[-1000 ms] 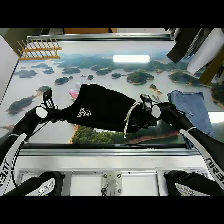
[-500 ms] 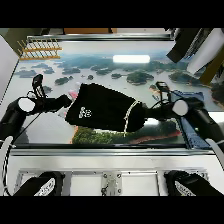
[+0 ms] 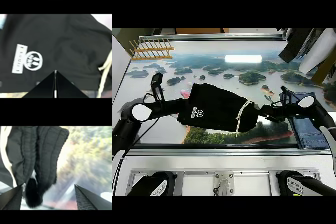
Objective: Fold the clothes and pants, and hang the long-sleeved shirts on hangers.
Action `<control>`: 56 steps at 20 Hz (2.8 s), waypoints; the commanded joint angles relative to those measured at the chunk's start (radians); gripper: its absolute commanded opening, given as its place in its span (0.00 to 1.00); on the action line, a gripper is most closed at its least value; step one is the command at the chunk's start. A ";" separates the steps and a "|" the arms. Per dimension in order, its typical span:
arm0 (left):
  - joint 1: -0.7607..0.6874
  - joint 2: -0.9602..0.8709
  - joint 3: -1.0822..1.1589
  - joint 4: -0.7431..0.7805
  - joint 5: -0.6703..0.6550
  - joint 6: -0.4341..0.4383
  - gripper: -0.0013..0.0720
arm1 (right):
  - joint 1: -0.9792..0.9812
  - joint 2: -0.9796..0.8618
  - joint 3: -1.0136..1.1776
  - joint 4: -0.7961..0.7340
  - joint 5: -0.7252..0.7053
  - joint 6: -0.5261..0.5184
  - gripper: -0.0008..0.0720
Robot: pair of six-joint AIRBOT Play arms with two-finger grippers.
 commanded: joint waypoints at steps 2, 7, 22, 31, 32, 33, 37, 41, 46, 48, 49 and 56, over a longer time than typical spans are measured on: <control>-0.084 -0.016 -0.007 -0.002 0.004 -0.006 0.05 | -0.015 -0.196 -0.009 0.329 -0.014 -0.238 1.00; -0.089 -0.045 -0.007 -0.002 0.003 -0.040 0.05 | -0.010 -0.245 -0.009 0.330 -0.017 -0.248 1.00; -0.088 -0.044 -0.007 -0.002 0.003 -0.040 0.05 | 0.166 -0.261 -0.009 0.372 -0.138 -0.248 0.24; -0.088 -0.044 -0.007 -0.002 0.003 -0.040 0.05 | 0.007 -0.119 0.230 0.219 -0.164 -0.061 0.04; -0.088 -0.044 -0.007 -0.002 0.003 -0.040 0.05 | -0.056 -0.084 0.281 0.142 -0.164 0.024 0.04; -0.088 -0.044 -0.007 -0.002 0.003 -0.040 0.05 | -0.129 -0.042 0.323 0.073 -0.164 0.104 0.04; -0.088 -0.045 -0.007 -0.002 0.003 -0.039 0.05 | -0.413 0.137 0.354 -0.025 -0.149 0.218 0.04; -0.088 -0.045 -0.008 -0.002 0.003 -0.039 0.05 | -0.617 0.261 0.342 -0.191 -0.067 0.328 0.04; -0.088 -0.045 -0.008 -0.002 0.003 -0.039 0.05 | -0.725 0.443 0.167 -0.425 0.022 0.478 0.04; -0.088 -0.045 -0.008 -0.002 0.003 -0.039 0.05 | -0.734 0.524 0.052 -0.454 0.093 0.484 0.04; -0.088 -0.045 -0.008 -0.002 0.003 -0.039 0.05 | -0.734 0.557 -0.003 -0.455 0.119 0.484 0.04; -0.088 -0.045 -0.008 -0.001 0.003 -0.039 0.05 | -0.734 0.678 -0.239 -0.467 0.203 0.477 0.06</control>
